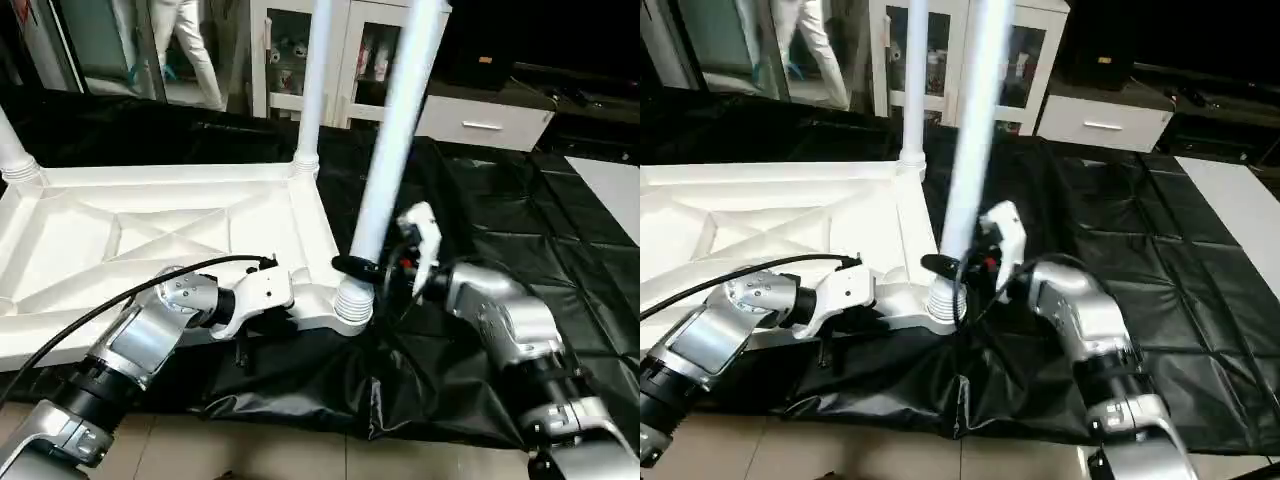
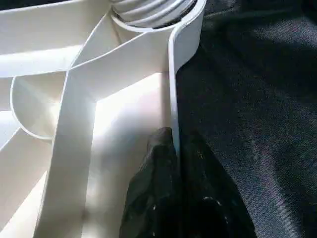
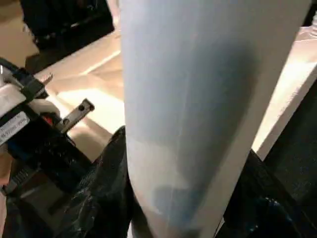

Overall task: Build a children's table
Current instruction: Insert table leg to table base

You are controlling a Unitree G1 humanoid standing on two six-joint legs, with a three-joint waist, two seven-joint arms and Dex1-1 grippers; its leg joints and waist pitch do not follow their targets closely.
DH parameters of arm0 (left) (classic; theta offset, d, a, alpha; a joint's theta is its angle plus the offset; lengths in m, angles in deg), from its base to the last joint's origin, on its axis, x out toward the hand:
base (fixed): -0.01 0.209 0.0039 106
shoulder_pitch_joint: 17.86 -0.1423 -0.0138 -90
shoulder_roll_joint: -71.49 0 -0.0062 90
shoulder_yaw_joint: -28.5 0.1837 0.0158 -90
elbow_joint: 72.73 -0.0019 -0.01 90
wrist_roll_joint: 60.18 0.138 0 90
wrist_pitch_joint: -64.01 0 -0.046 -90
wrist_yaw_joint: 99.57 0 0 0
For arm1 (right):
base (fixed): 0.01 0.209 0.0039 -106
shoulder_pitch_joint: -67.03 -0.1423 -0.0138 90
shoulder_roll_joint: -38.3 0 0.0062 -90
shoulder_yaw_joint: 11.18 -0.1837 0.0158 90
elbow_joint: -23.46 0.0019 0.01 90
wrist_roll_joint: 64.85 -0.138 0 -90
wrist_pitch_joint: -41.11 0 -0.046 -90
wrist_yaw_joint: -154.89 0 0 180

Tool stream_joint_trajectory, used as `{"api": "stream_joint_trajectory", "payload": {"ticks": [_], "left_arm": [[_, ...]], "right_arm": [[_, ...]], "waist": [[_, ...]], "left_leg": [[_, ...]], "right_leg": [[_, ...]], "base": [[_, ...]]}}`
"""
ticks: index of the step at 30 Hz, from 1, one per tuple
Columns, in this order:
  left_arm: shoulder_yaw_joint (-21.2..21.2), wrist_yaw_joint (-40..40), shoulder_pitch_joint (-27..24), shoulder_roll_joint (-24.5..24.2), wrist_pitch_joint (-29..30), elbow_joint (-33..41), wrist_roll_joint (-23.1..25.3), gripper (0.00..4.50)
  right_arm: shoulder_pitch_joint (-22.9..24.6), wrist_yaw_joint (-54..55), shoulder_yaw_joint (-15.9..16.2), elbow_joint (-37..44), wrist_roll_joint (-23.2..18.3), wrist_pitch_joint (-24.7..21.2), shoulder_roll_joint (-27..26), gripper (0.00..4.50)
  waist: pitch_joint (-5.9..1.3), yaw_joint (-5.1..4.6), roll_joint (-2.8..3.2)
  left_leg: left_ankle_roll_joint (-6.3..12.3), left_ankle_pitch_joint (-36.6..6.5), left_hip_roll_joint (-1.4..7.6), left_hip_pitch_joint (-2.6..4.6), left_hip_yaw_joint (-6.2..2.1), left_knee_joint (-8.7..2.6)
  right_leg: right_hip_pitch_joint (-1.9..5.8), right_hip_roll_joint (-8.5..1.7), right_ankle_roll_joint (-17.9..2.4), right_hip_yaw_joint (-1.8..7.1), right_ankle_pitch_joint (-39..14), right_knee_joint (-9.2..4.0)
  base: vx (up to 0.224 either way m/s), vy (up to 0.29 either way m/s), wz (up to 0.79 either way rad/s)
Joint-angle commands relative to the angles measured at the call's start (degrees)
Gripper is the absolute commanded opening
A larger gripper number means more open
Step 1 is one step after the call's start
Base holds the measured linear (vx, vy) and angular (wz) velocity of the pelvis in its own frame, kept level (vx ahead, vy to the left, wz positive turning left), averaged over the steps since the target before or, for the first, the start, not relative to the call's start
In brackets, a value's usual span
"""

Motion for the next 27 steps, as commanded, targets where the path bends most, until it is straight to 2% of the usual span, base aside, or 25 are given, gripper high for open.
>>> {"api": "stream_joint_trajectory", "payload": {"ticks": [1,4,8,9,11,12,15,16,18,19,20,21,22,24,25,26,27], "left_arm": [[1.3,-0.4,-1.0,1.2,-1.1,-0.2,-0.2,0.00],[1.1,-0.1,-0.8,1.4,-1.3,-0.6,-0.1,0.00],[0.9,0.6,-0.7,1.7,-1.3,-0.9,0.1,0.00],[0.9,0.7,-0.6,1.7,-1.4,-1.0,0.2,0.00],[0.8,1.0,-0.5,1.8,-1.5,-1.2,0.3,0.00],[0.8,1.0,-0.5,1.8,-1.5,-1.2,0.4,0.00],[0.7,1.1,-0.4,1.9,-1.6,-1.3,0.4,0.00],[0.6,1.3,-0.1,2.0,-1.7,-1.7,0.6,0.00],[0.5,1.3,0.0,2.1,-1.7,-1.9,0.7,0.00],[0.5,1.3,0.0,2.1,-1.8,-1.9,0.8,0.00],[0.5,1.2,0.1,2.2,-1.8,-2.1,0.9,0.00],[0.5,1.2,0.1,2.2,-1.8,-2.1,0.9,0.00],[0.5,1.2,0.1,2.2,-1.8,-2.1,0.9,0.00],[0.5,1.1,0.2,2.2,-1.9,-2.2,0.9,0.00],[0.5,1.0,0.3,2.2,-1.9,-2.3,0.9,0.00],[0.5,1.0,0.3,2.2,-1.9,-2.3,0.9,0.00],[0.5,0.9,0.3,2.1,-1.9,-2.3,0.9,0.00]], "right_arm": [[2.8,3.0,-1.5,-3.0,1.8,0.2,0.5,1.84],[7.0,3.6,-3.5,-0.5,0.5,3.5,-1.0,1.84],[13.3,3.8,-2.6,3.4,1.1,8.9,-2.7,1.84],[14.1,4.0,-2.4,3.7,1.5,10.0,-3.0,1.84],[15.9,4.2,-2.3,4.7,1.5,11.4,-3.7,1.84],[16.2,4.3,-2.2,4.8,1.6,11.7,-3.7,1.84],[17.1,4.4,-2.0,5.2,1.8,12.6,-3.9,1.84],[18.7,4.7,-0.2,5.3,4.1,14.0,-3.5,1.84],[19.0,5.0,0.9,5.4,5.7,14.6,-2.9,1.84],[19.1,5.1,1.2,5.4,6.1,14.8,-2.8,1.84],[18.9,5.1,3.1,5.3,8.2,14.2,-1.5,1.84],[18.9,5.1,3.1,5.3,8.2,14.2,-1.5,1.84],[18.9,5.1,3.1,5.3,8.2,14.2,-1.5,1.84],[18.4,4.5,5.0,5.0,9.9,13.3,-0.2,1.84],[17.6,3.9,6.6,4.7,11.2,12.0,1.1,1.84],[17.6,3.9,6.6,4.7,11.2,12.0,1.1,1.84],[16.5,3.0,8.1,4.2,12.3,10.4,2.3,1.84]], "waist": [[-2.38,-0.25,1.09],[-2.37,-0.17,0.99],[-2.47,0.08,1.08],[-2.46,0.04,1.04],[-2.29,0.08,1.16],[-2.16,0.09,1.24],[-2.21,0.05,1.34],[-2.21,0.07,1.35],[-2.24,0.14,1.41],[-2.18,0.13,1.37],[-2.16,0.13,1.27],[-2.15,0.18,1.36],[-1.93,0.11,1.36],[-1.95,0.07,1.33],[-1.84,-0.08,0.93],[-1.88,-0.11,1.14],[-1.98,-0.19,0.95]], "left_leg": [[-4.25,-22.2,3.61,1.59,-2.05,-5.27],[-4.20,-23.0,3.66,1.56,-2.17,-5.41],[-3.87,-22.7,3.72,1.59,-2.20,-5.68],[-3.70,-22.5,3.72,1.48,-2.19,-5.79],[-3.61,-23.4,3.72,1.69,-2.14,-5.80],[-3.78,-25.1,3.69,1.82,-2.21,-5.85],[-3.98,-26.4,3.74,2.00,-2.41,-6.01],[-4.01,-26.1,3.72,1.91,-2.39,-6.13],[-3.78,-25.4,3.67,1.88,-2.34,-6.15],[-3.70,-25.4,3.67,1.84,-2.31,-6.15],[-3.54,-25.2,3.63,1.72,-2.31,-6.17],[-3.56,-25.2,3.63,1.75,-2.32,-6.16],[-3.47,-26.3,3.59,1.83,-2.37,-6.23],[-3.75,-28.1,3.62,2.08,-2.66,-6.24],[-3.75,-28.4,3.64,1.93,-2.71,-6.31],[-3.95,-29.4,3.66,2.15,-2.80,-6.37],[-3.88,-29.7,3.66,2.27,-2.75,-6.28]], "right_leg": [[0.23,-4.44,-9.8,2.61,-18.4,-5.30],[0.28,-4.50,-9.4,2.57,-19.5,-5.43],[0.32,-4.41,-8.9,2.54,-18.2,-5.51],[0.42,-4.44,-8.9,2.51,-18.0,-5.54],[0.17,-4.48,-8.9,2.61,-19.3,-5.84],[0.03,-4.59,-8.5,2.61,-21.8,-6.13],[-0.02,-4.57,-7.9,2.60,-23.3,-6.30],[0.02,-4.48,-7.8,2.63,-22.2,-6.33],[0.04,-4.47,-7.8,2.70,-21.3,-6.24],[0.02,-4.43,-7.8,2.71,-21.4,-6.31],[0.13,-4.48,-7.6,2.73,-22.0,-6.33],[0.11,-4.51,-7.4,2.73,-22.4,-6.39],[-0.04,-4.58,-6.8,2.77,-25.2,-6.71],[-0.14,-4.72,-5.9,2.72,-28.6,-7.01],[-0.10,-4.65,-5.5,2.67,-29.4,-7.10],[-0.21,-4.59,-5.2,2.61,-30.2,-7.14],[-0.36,-4.62,-5.2,2.68,-30.0,-7.22]], "base": [[0.000,0.000,0.00],[0.000,0.000,0.00],[0.000,0.000,0.00],[0.000,0.000,0.00],[0.000,0.000,0.00],[0.000,0.000,0.00],[0.000,0.000,0.00],[0.000,0.000,0.00],[0.000,0.000,0.00],[0.000,0.000,0.00],[0.000,0.000,0.00],[0.000,0.000,0.00],[0.000,0.000,0.00],[0.000,0.000,0.00],[0.000,0.000,0.00],[0.000,0.000,0.00],[0.000,0.000,0.00]]}}
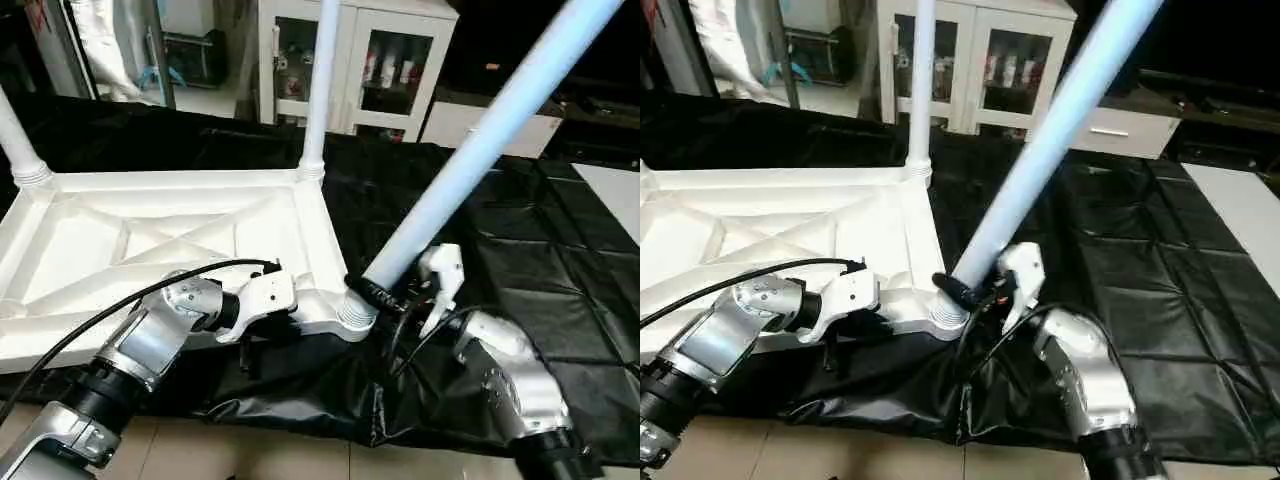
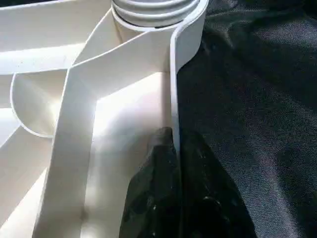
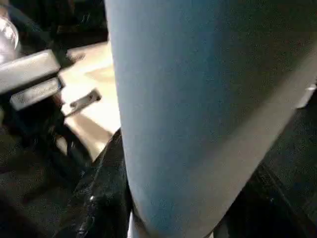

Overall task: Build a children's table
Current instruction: Insert table leg to table base

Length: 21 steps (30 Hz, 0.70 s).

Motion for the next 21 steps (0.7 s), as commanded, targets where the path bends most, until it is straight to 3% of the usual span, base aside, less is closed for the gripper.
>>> {"api": "stream_joint_trajectory", "payload": {"ticks": [1,3,4,9,12,16,20,21], "left_arm": [[0.4,0.8,0.2,0.8,-1.2,0.1,0.1,0.00],[0.4,0.7,0.1,0.8,-1.2,0.3,0.1,0.00],[0.3,0.6,0.0,0.7,-1.1,0.4,0.0,0.00],[0.2,0.3,-0.1,0.7,-0.9,0.5,-0.1,0.00],[0.1,0.3,-0.1,0.8,-1.0,0.3,-0.1,0.00],[0.0,0.6,-0.2,1.0,-1.0,0.4,0.1,0.00],[-0.1,1.0,-0.6,1.2,-1.2,0.7,0.1,0.00],[-0.2,1.0,-0.6,1.2,-1.3,0.6,0.2,0.00]], "right_arm": [[1.4,-1.2,4.9,-6.8,6.2,-7.9,2.9,1.84],[0.2,-1.9,5.5,-7.1,6.3,-9.4,3.3,1.84],[-0.8,-2.3,5.9,-7.5,6.4,-10.6,3.5,1.84],[-2.4,-3.1,6.8,-8.3,6.1,-14.3,3.8,1.83],[-3.5,-1.6,6.8,-11.0,6.4,-13.9,3.1,1.83],[-2.8,-0.1,7.1,-12.7,7.5,-12.4,2.6,1.83],[-0.1,0.6,7.8,-11.9,8.8,-11.2,2.6,1.83],[0.2,1.0,7.6,-11.9,8.7,-10.9,2.4,1.83]], "waist": [[-1.10,-0.64,0.62],[-1.27,-0.69,0.54],[-1.21,-0.87,0.33],[-1.27,-0.85,0.45],[-1.22,-1.00,0.37],[-0.99,-1.27,0.21],[-1.01,-1.51,0.40],[-1.00,-1.51,0.91]], "left_leg": [[-3.81,-29.9,3.77,1.36,-2.96,-5.43],[-3.93,-30.3,3.82,1.70,-2.84,-5.31],[-3.94,-30.3,3.80,1.39,-2.91,-5.43],[-4.14,-30.3,3.91,1.47,-2.87,-5.57],[-4.18,-30.8,3.86,1.55,-2.85,-5.51],[-4.37,-33.1,3.83,1.67,-3.22,-5.52],[-5.00,-36.0,3.90,1.78,-3.69,-5.86],[-5.36,-37.1,3.93,1.87,-3.80,-6.04]], "right_leg": [[-0.57,-4.56,-5.4,2.61,-30.3,-6.17],[-0.90,-4.55,-5.4,2.66,-30.0,-6.25],[-0.75,-4.55,-5.5,2.64,-29.9,-6.23],[-0.79,-4.59,-6.0,2.64,-27.8,-6.16],[-0.95,-4.68,-5.9,2.64,-28.8,-6.28],[-1.21,-4.94,-4.4,2.51,-34.3,-6.88],[-1.23,-4.79,-3.3,2.16,-35.2,-7.23],[-1.25,-4.69,-3.5,2.15,-34.2,-7.16]], "base": [[0.000,0.000,0.00],[0.000,0.000,0.00],[0.000,0.000,0.00],[0.000,0.000,0.00],[0.000,0.000,0.00],[0.000,0.000,0.00],[0.000,0.000,0.00],[0.000,0.000,0.00]]}}
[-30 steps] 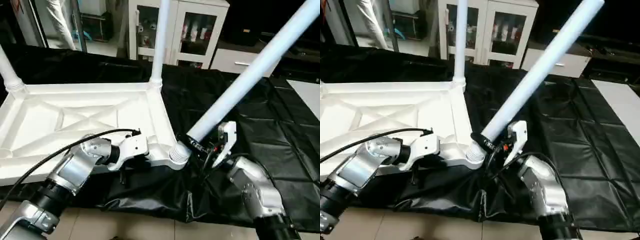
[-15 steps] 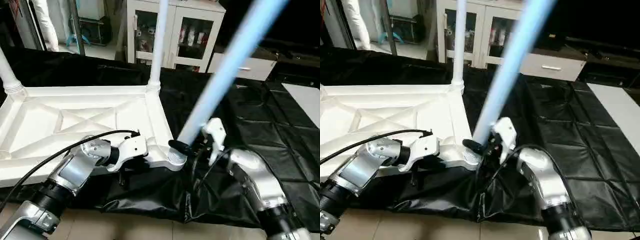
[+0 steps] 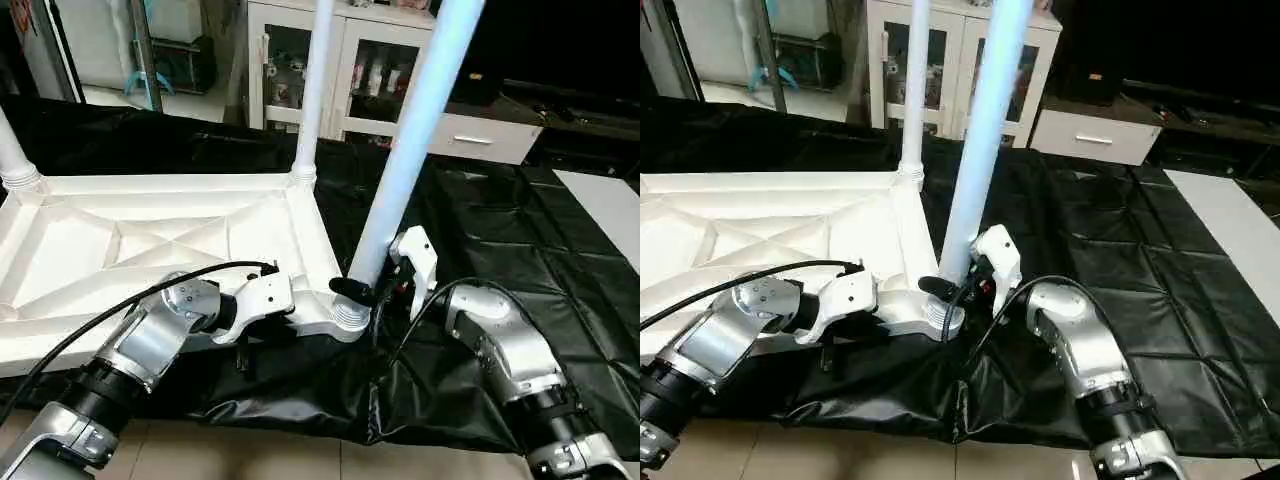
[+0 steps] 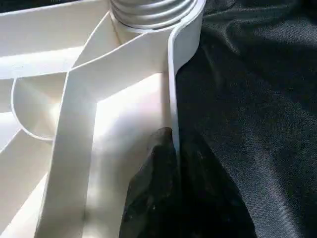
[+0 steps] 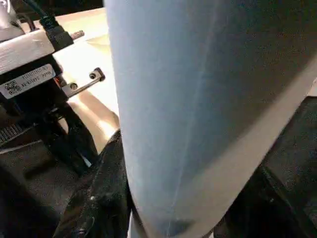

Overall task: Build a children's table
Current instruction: Insert table leg to table base

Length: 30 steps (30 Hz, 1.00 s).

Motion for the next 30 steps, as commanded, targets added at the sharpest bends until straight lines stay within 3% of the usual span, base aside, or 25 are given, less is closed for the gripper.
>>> {"api": "stream_joint_trajectory", "payload": {"ticks": [1,4,10,18,24,28,30], "left_arm": [[-0.3,0.5,-0.2,0.9,-1.5,0.9,-1.1,0.00],[-0.3,0.4,-0.1,0.9,-1.6,0.8,-1.2,0.00],[-0.5,0.4,0.0,1.1,-1.6,0.5,-1.1,0.00],[-0.7,0.2,-0.2,1.1,-1.4,0.7,-1.3,0.00],[-0.9,-0.1,-0.2,1.0,-1.3,0.8,-1.5,0.00],[-0.8,-0.3,-0.2,1.0,-1.3,0.8,-1.5,0.00],[-0.7,-0.7,-0.2,0.9,-1.1,1.0,-1.5,0.00]], "right_arm": [[6.0,2.2,4.2,-8.5,6.5,-4.3,1.1,1.83],[5.8,3.2,3.7,-8.9,6.5,-3.4,0.7,1.83],[4.9,4.6,3.2,-9.7,6.2,-2.6,0.1,1.83],[4.1,5.4,2.7,-10.4,6.0,-2.2,-0.2,1.83],[1.9,7.9,-1.2,-12.0,3.2,-4.4,-1.5,1.83],[0.6,7.9,-1.8,-13.1,2.9,-5.1,-1.0,1.83],[-0.5,6.0,-1.6,-13.6,2.7,-7.0,0.2,1.83]], "waist": [[-0.49,-0.71,1.22],[-0.59,-0.89,1.20],[-0.19,-0.98,1.23],[-0.10,-1.01,1.34],[-0.06,-1.45,1.71],[0.19,-1.69,2.07],[0.19,-1.89,2.22]], "left_leg": [[-5.47,-37.5,3.95,1.86,-3.48,-5.85],[-5.48,-38.4,3.88,1.93,-3.53,-6.08],[-4.93,-40.8,3.72,2.45,-3.70,-5.95],[-4.88,-42.1,3.76,2.65,-3.84,-6.14],[-5.41,-44.2,3.72,2.34,-4.48,-6.96],[-5.56,-47.1,3.57,2.84,-4.60,-7.07],[-5.75,-47.5,3.60,2.64,-4.71,-7.38]], "right_leg": [[-1.69,-4.57,-4.0,2.32,-33.3,-6.02],[-1.48,-4.54,-4.5,2.26,-31.6,-6.04],[-2.02,-4.73,-3.1,2.20,-37.5,-6.96],[-2.21,-4.65,-2.8,2.16,-37.8,-7.16],[-1.47,-4.39,-2.7,1.47,-36.2,-7.26],[-1.69,-4.19,-2.9,0.94,-36.0,-7.66],[-1.25,-4.20,-2.9,0.56,-34.7,-7.62]], "base": [[0.000,0.000,0.00],[0.000,0.000,0.00],[0.000,0.000,0.00],[0.000,0.000,0.00],[0.000,0.000,0.00],[0.000,0.000,0.00],[0.000,0.000,0.00]]}}
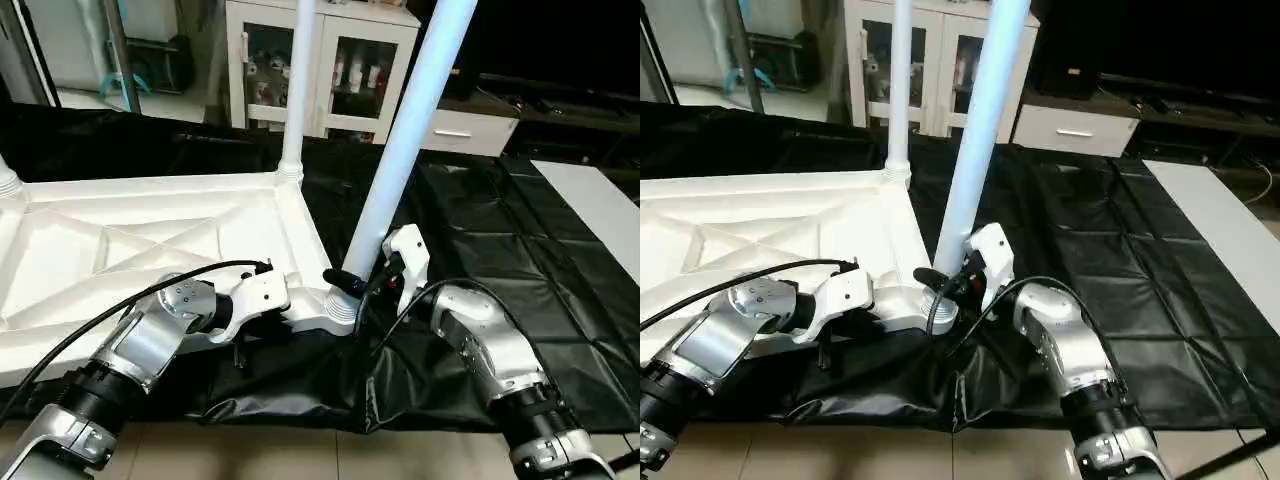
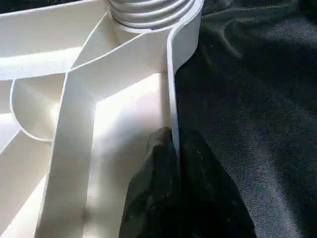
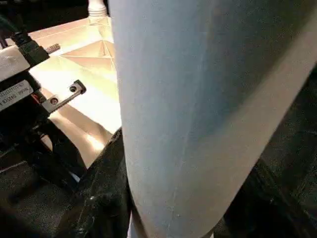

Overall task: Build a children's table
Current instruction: Insert table leg to table base

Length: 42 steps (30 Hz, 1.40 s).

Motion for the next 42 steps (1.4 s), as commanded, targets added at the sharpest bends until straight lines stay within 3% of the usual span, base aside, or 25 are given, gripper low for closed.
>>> {"api": "stream_joint_trajectory", "payload": {"ticks": [1,6,12,18,25,27,29,36,42], "left_arm": [[0.7,-1.7,0.1,1.0,-1.2,2.1,-1.6,0.00],[0.6,-1.9,0.0,1.1,-1.3,2.0,-1.4,0.00],[0.7,-1.8,-0.2,1.0,-1.4,2.3,-1.4,0.00],[0.7,-1.6,-0.3,1.1,-1.5,2.6,-1.3,0.00],[0.8,-1.5,-0.2,1.0,-1.8,2.6,-1.0,0.00],[0.8,-1.4,-0.1,1.1,-2.0,2.5,-0.9,0.00],[0.8,-1.3,-0.1,1.2,-2.0,2.5,-0.9,0.00],[0.7,-1.1,-0.1,1.2,-2.1,2.5,-0.9,0.00],[0.6,-0.9,0.2,1.4,-2.2,2.1,-0.7,0.00]], "right_arm": [[2.7,1.4,-0.4,-9.0,3.1,-7.1,3.7,1.83],[0.9,-0.1,-0.6,-9.5,2.5,-9.1,4.8,1.83],[-0.8,-0.4,-0.6,-10.5,2.9,-8.9,5.7,1.83],[0.2,-1.0,0.3,-9.9,3.3,-8.0,5.8,1.83],[0.7,-0.7,1.2,-9.6,3.7,-7.0,5.6,1.83],[1.4,-2.0,2.2,-8.3,4.0,-6.1,5.7,1.83],[1.7,-2.6,2.6,-7.8,3.9,-6.1,5.7,1.83],[3.0,-4.3,4.4,-6.4,4.6,-5.7,6.3,1.83],[3.7,-4.8,5.7,-5.5,5.4,-4.6,6.7,1.83]], "waist": [[-0.37,-1.17,1.24],[-0.19,-1.08,1.04],[-0.03,-1.36,1.18],[0.05,-1.30,1.17],[0.15,-1.32,1.36],[0.09,-1.22,1.34],[0.12,-1.08,1.23],[-0.13,-0.47,0.95],[-0.18,-0.09,0.89]], "left_leg": [[-5.77,-47.8,4.22,2.16,-3.43,-6.28],[-5.44,-47.2,4.10,2.43,-3.46,-5.92],[-5.72,-49.0,4.17,2.35,-3.36,-6.33],[-5.55,-48.6,4.07,2.54,-3.35,-6.08],[-5.76,-50.2,4.17,2.42,-3.30,-6.62],[-5.67,-49.5,4.19,2.34,-3.20,-6.76],[-5.42,-48.6,4.13,2.58,-3.12,-6.54],[-4.80,-43.0,4.39,1.87,-3.11,-6.51],[-4.65,-41.4,4.40,1.98,-2.87,-6.48]], "right_leg": [[-1.62,-3.96,-2.9,1.35,-34.3,-4.99],[-1.98,-4.65,-2.4,1.30,-36.9,-5.40],[-2.01,-4.38,-2.7,1.05,-35.4,-5.12],[-2.31,-4.67,-2.3,1.25,-37.2,-5.48],[-2.08,-4.38,-2.3,1.00,-36.0,-5.21],[-1.91,-4.47,-2.6,1.18,-34.6,-5.04],[-2.22,-4.66,-2.6,1.48,-35.1,-5.25],[-1.79,-5.15,-3.6,2.66,-31.8,-4.73],[-1.62,-5.07,-4.4,2.73,-30.0,-4.66]], "base": [[0.000,0.000,0.00],[0.000,0.000,0.00],[0.000,0.000,0.00],[0.000,0.000,0.00],[0.000,0.000,0.00],[0.000,0.000,0.00],[0.000,0.000,0.00],[0.000,0.000,0.00],[0.000,0.000,0.00]]}}
